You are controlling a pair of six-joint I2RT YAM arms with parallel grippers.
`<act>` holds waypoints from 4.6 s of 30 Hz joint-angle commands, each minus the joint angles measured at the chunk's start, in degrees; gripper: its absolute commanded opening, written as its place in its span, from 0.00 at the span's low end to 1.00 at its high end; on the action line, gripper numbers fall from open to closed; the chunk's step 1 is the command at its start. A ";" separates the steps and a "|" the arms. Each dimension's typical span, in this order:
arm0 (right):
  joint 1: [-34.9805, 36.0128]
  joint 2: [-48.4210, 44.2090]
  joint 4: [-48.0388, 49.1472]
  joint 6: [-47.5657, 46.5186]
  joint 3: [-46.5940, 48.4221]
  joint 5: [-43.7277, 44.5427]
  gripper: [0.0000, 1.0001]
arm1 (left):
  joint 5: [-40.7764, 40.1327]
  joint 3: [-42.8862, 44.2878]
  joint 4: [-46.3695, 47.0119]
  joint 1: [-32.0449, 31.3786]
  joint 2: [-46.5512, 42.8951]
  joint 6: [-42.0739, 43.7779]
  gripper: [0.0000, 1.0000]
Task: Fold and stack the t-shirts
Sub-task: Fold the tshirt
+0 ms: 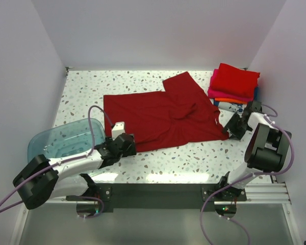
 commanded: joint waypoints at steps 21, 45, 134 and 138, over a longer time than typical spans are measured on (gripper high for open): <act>-5.65 4.22 -2.05 -0.76 6.07 6.95 0.00 | 3.52 -5.13 -1.04 -1.51 -3.49 -2.42 0.89; -9.44 -9.31 -1.87 0.21 3.00 10.12 0.31 | -10.45 10.60 -26.79 -21.46 -9.83 -16.58 0.98; 23.34 11.86 3.93 1.17 18.03 -1.41 0.51 | -11.87 15.44 -18.88 0.51 13.20 -7.25 0.51; 23.34 11.95 3.93 1.00 17.94 -1.40 0.51 | -11.43 14.91 -18.53 0.51 13.11 -7.34 0.42</act>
